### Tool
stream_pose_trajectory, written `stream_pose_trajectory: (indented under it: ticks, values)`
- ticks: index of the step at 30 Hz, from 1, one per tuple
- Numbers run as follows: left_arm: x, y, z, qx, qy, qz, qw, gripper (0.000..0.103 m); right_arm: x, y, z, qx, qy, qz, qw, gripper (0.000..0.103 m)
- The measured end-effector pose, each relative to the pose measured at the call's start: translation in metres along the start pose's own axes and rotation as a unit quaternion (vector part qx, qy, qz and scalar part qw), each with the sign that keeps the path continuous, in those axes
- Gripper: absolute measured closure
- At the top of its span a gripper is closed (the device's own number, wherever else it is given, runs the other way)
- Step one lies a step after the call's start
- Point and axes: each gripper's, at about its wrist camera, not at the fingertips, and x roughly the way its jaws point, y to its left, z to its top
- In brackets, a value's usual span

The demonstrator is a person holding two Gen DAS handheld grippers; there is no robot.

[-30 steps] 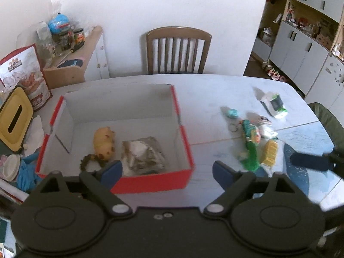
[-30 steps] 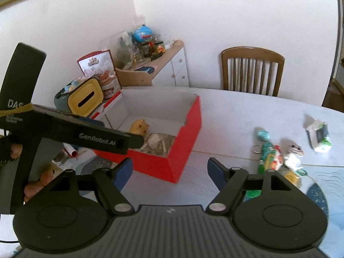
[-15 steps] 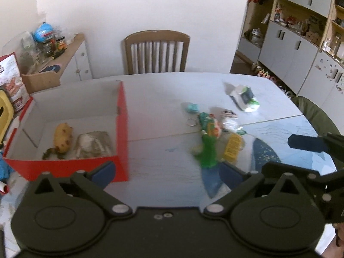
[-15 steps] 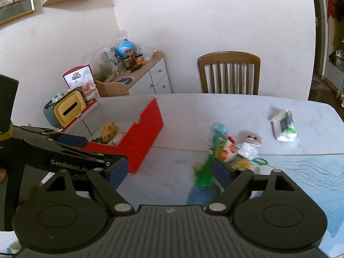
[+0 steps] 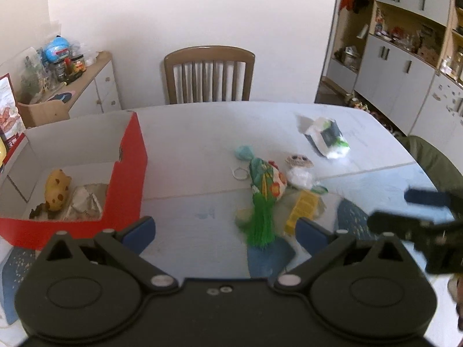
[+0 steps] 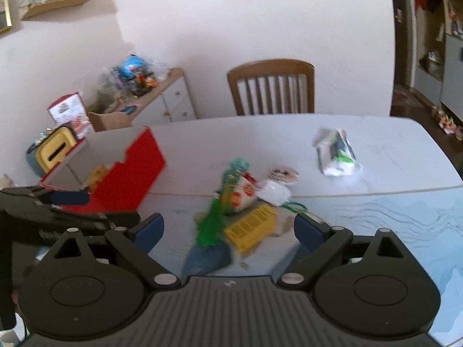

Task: Organize objects
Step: 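Move both tools back toward the remaining items on the table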

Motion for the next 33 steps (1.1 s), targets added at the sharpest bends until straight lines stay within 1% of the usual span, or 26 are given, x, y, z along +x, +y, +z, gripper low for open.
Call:
stream_pose_trajectory:
  ticks: [6, 9, 11, 13, 16, 19, 21, 23, 26, 30, 32, 33]
  values:
    - [0.032, -0.003, 0.019, -0.02, 0.008, 0.011, 0.9997, 0.0, 0.022, -0.017, -0.003, 0.0, 0.014, -0.002, 1.0, 0.006]
    - [0.053, -0.004, 0.026, -0.029, 0.018, -0.004, 0.9994, 0.0, 0.036, -0.022, -0.002, 0.005, 0.023, -0.001, 1.0, 0.006]
    - [0.066, -0.005, 0.03, -0.036, 0.025, -0.002, 0.999, 0.0, 0.046, -0.025, -0.001, 0.013, 0.028, -0.002, 1.0, 0.006]
    - [0.078, -0.006, 0.034, -0.037, 0.029, -0.003, 0.9989, 0.0, 0.058, -0.028, -0.001, 0.017, 0.031, -0.016, 0.999, 0.006]
    - [0.094, -0.011, 0.039, -0.029, 0.033, -0.001, 0.999, 0.0, 0.076, -0.029, 0.0, 0.017, 0.03, -0.056, 0.998, 0.006]
    - [0.11, -0.019, 0.044, -0.018, 0.04, -0.008, 0.999, 0.0, 0.093, -0.029, 0.001, 0.021, 0.04, -0.056, 0.997, 0.006]
    - [0.117, -0.024, 0.047, -0.008, 0.042, -0.009, 0.999, 0.0, 0.105, -0.025, -0.001, 0.017, 0.05, -0.064, 0.997, 0.006]
    - [0.125, -0.027, 0.049, 0.0, 0.047, -0.014, 0.9988, 0.0, 0.116, -0.026, -0.001, 0.026, 0.058, -0.073, 0.995, 0.006]
    - [0.138, -0.029, 0.051, 0.002, 0.054, -0.016, 0.9984, 0.0, 0.13, -0.028, 0.0, 0.043, 0.067, -0.082, 0.994, 0.007]
    - [0.151, -0.031, 0.05, 0.008, 0.066, -0.016, 0.9977, 0.001, 0.144, -0.026, -0.002, 0.043, 0.081, -0.083, 0.992, 0.007]
    - [0.158, -0.031, 0.049, 0.013, 0.071, -0.014, 0.9973, 0.002, 0.15, -0.025, -0.002, 0.052, 0.086, -0.084, 0.991, 0.007]
    - [0.161, -0.031, 0.049, 0.013, 0.075, -0.015, 0.997, 0.004, 0.152, -0.024, -0.002, 0.054, 0.087, -0.086, 0.991, 0.009]
